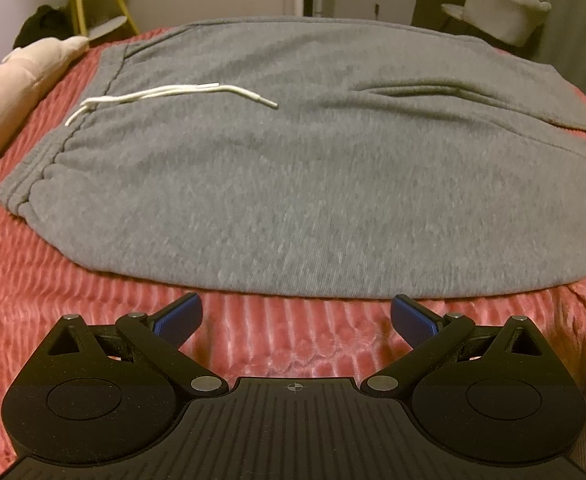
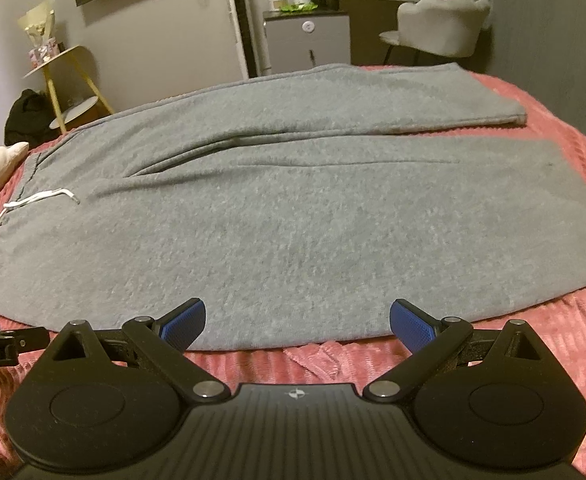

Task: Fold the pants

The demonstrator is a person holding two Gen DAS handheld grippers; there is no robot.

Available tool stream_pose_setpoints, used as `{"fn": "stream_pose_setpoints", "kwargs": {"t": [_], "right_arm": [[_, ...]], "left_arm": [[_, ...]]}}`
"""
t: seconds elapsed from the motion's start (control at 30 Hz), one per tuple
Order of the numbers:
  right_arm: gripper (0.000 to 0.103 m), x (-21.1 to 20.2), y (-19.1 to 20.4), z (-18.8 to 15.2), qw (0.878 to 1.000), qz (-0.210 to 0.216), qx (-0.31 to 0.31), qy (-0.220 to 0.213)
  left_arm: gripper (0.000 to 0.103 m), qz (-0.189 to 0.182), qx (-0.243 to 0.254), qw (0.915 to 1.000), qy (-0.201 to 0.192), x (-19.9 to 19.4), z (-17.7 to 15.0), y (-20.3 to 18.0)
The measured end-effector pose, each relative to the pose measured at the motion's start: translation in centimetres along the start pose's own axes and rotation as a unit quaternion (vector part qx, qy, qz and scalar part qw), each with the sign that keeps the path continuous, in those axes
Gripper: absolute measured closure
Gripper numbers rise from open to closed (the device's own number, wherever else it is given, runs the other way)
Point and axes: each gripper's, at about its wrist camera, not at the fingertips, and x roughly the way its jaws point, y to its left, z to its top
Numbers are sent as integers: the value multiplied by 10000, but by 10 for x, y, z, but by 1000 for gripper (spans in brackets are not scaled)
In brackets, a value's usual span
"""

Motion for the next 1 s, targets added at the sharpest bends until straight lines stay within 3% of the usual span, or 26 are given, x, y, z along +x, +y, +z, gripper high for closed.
{"fn": "stream_pose_setpoints", "kwargs": {"t": [0.1,0.2,0.3,0.43,0.57,0.63,0.7,0.77,0.8,0.93,1.0], "right_arm": [[4,3,-9,3,9996,184,206,77],[4,8,-40,13,9934,693,915,-77],[4,27,-73,30,9893,365,1400,-159],[4,69,-114,46,9819,39,1892,-101],[4,104,-134,38,9797,10,2003,59],[4,109,-129,37,9888,-14,1494,-19],[4,114,-121,42,9948,-100,991,203],[4,117,-120,66,9952,-72,667,707],[4,118,-124,83,9952,-74,651,720],[4,126,-151,176,9921,-267,1200,-259],[5,153,-165,225,9855,-255,1610,-469]], "left_arm": [[0,-5,19,10000,39,0,4,-2],[0,219,5,9997,-133,-3,21,-3],[0,186,-431,9976,-504,-3,53,-1],[0,109,-1347,9880,-752,22,102,6],[0,591,-1884,9740,-1112,58,124,13],[0,797,-1927,9693,-1305,75,126,19],[0,1002,-2006,9631,-1490,85,129,30],[0,1092,-2127,9564,-1678,91,130,43],[0,1122,-2184,9521,-1823,93,129,49],[0,1394,-2259,9383,-2217,105,129,65],[0,1423,-2235,9377,-2249,111,128,69]]}}
